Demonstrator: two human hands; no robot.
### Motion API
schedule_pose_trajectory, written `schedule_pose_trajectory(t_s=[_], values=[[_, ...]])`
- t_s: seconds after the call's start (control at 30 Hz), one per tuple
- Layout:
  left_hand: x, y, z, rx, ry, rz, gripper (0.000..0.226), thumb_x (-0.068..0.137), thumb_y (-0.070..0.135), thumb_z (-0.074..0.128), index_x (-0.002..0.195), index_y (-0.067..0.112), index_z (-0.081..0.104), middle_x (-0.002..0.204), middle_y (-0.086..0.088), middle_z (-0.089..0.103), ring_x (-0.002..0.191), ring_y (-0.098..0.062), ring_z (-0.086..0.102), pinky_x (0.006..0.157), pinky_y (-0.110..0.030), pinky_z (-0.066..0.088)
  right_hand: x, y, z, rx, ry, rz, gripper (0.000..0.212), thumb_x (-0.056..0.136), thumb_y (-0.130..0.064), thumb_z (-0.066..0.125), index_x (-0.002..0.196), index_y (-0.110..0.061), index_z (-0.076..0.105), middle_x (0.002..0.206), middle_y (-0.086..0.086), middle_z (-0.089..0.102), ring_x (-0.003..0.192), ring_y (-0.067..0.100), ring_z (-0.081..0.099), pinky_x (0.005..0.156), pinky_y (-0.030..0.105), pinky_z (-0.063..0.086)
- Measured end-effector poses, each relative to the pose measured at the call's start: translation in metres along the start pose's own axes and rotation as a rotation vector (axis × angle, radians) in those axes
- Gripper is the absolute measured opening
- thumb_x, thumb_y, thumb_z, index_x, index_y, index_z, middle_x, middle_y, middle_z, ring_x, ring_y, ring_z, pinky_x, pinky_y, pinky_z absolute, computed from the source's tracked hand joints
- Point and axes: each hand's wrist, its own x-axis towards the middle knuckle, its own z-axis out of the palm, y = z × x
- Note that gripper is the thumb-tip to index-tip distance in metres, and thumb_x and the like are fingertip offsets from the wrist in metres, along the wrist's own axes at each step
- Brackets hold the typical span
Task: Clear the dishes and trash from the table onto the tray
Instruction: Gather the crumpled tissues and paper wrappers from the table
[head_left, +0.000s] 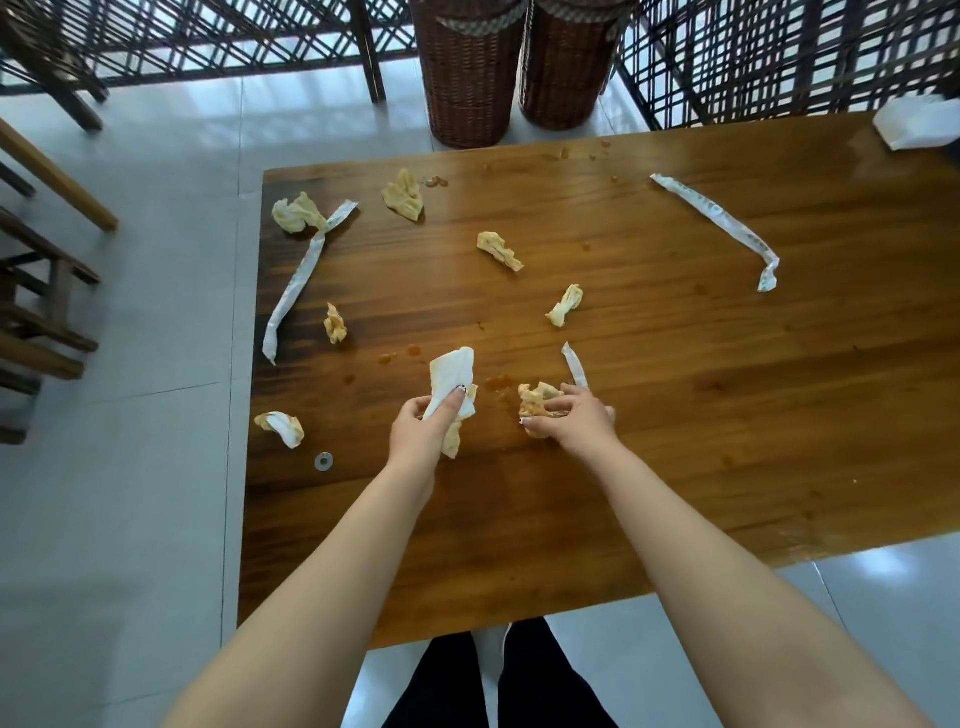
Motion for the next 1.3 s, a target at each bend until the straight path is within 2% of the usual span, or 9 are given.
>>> schedule_pose_trajectory(t_s=[0.23,0.4,0.53,0.77,0.87,0.97,1.1,1.17,1.3], values=[[0.003,-0.002,0.000,0.021,-0.030,0.005,0.041,0.084,0.041,0.068,0.116,0.025,0.047,0.117,-0.004,0.058,0.099,-0.019,0.059,0.069,-0.024,0.048,0.001,0.002,0.002,-0.006,0.065,0.109,0.048,0.076,-0.038,0.077,0.119,-0.023,0.064,0.128,0.008,0.051,0.121,0.020,0.035,0.093,0.031,0.037],[0.006,-0.004,-0.002,0.031,-0.069,-0.026,0.041,0.085,0.041,0.068,0.116,0.023,0.048,0.113,-0.003,0.059,0.098,-0.019,0.060,0.077,-0.030,0.052,-0.009,-0.001,0.004,-0.014,0.106,0.045,0.042,0.080,-0.031,0.076,0.118,-0.020,0.065,0.102,-0.012,0.051,0.125,0.023,0.037,0.101,0.035,0.036],[0.007,-0.006,-0.006,0.042,-0.078,-0.040,0.043,0.086,0.039,0.067,0.120,0.022,0.047,0.113,-0.002,0.057,0.099,-0.018,0.058,0.081,-0.031,0.052,-0.012,-0.002,0.011,0.029,0.115,0.079,0.040,0.081,-0.029,0.075,0.118,-0.019,0.065,0.117,0.002,0.054,0.126,0.023,0.034,0.097,0.033,0.037],[0.011,-0.004,-0.013,0.040,-0.071,-0.043,0.048,0.085,0.041,0.068,0.124,0.021,0.048,0.116,-0.004,0.058,0.100,-0.020,0.060,0.086,-0.036,0.054,-0.018,-0.009,0.002,0.644,0.066,0.144,0.034,0.076,-0.009,0.078,0.105,-0.010,0.060,0.103,0.002,0.063,0.091,0.012,0.059,0.076,0.020,0.047],[0.011,-0.002,-0.013,0.028,-0.075,-0.052,0.047,0.084,0.040,0.069,0.123,0.022,0.048,0.116,-0.004,0.059,0.099,-0.020,0.061,0.088,-0.038,0.055,-0.019,-0.015,-0.004,0.848,0.001,0.148,0.031,0.077,-0.002,0.075,0.099,-0.015,0.057,0.113,0.013,0.064,0.092,0.018,0.063,0.080,0.030,0.051],[0.010,0.002,-0.013,0.001,-0.093,-0.076,0.045,0.085,0.040,0.068,0.121,0.023,0.047,0.114,-0.003,0.061,0.094,-0.018,0.064,0.083,-0.035,0.056,-0.021,-0.021,-0.011,1.064,-0.110,0.125,0.045,0.084,0.004,0.064,0.120,-0.021,0.054,0.113,0.010,0.065,0.092,0.022,0.066,0.075,0.037,0.054],[0.010,0.010,-0.009,-0.023,-0.122,-0.071,0.044,0.085,0.039,0.067,0.121,0.023,0.046,0.106,-0.001,0.061,0.087,-0.015,0.065,0.075,-0.031,0.056,-0.022,-0.030,-0.016,1.152,-0.153,0.075,0.050,0.088,0.001,0.059,0.133,-0.018,0.049,0.104,0.006,0.068,0.087,0.019,0.067,0.074,0.037,0.055],[0.010,0.013,-0.005,-0.018,-0.125,-0.065,0.046,0.085,0.040,0.068,0.122,0.024,0.046,0.110,-0.002,0.061,0.090,-0.016,0.065,0.078,-0.033,0.056,-0.021,-0.034,-0.019,1.157,-0.158,0.059,0.044,0.087,0.000,0.059,0.128,-0.014,0.053,0.099,0.007,0.069,0.087,0.020,0.066,0.083,0.040,0.052],[0.013,0.021,0.006,-0.020,-0.137,-0.074,0.045,0.084,0.041,0.068,0.119,0.026,0.044,0.109,-0.002,0.060,0.091,-0.017,0.065,0.079,-0.034,0.056,-0.017,-0.039,-0.031,1.165,-0.233,-0.002,0.023,0.089,-0.005,0.059,0.110,-0.014,0.060,0.091,0.006,0.070,0.081,0.019,0.066,0.075,0.034,0.052]])
